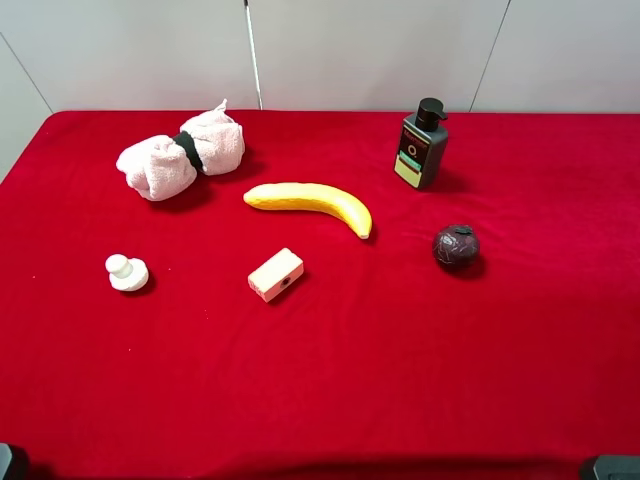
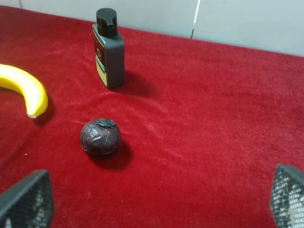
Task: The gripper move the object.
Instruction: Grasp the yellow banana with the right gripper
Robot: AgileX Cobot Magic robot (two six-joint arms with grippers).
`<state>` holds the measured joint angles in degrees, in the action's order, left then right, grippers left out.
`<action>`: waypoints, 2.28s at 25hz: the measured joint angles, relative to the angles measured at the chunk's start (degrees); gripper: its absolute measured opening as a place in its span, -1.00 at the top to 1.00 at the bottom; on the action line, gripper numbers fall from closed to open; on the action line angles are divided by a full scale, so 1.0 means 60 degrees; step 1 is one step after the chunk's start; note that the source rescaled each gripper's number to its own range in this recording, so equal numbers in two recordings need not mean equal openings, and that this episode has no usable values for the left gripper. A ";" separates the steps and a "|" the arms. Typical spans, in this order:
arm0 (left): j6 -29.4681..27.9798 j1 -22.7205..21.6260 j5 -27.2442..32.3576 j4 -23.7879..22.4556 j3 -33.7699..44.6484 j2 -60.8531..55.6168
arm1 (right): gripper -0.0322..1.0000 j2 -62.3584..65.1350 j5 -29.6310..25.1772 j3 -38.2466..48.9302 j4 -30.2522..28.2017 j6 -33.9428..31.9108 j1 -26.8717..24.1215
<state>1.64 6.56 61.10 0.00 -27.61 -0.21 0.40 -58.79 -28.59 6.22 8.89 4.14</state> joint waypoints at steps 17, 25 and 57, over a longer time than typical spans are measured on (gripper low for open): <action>0.0000 0.0000 0.0000 0.0000 0.0000 0.0000 | -1.00 0.0000 0.0011 0.0000 0.0000 0.0000 0.0000; -0.0008 0.0000 0.0000 0.0000 0.0000 0.0000 | -1.00 0.0000 0.0011 0.0000 0.0000 0.0000 0.0000; -0.0008 0.0000 0.0000 0.0000 0.0000 0.0000 | -1.00 0.0000 0.0011 0.0000 0.0000 -0.0026 0.0000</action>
<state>1.59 6.56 61.10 0.00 -27.61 -0.21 0.40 -58.72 -28.59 6.22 8.73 4.14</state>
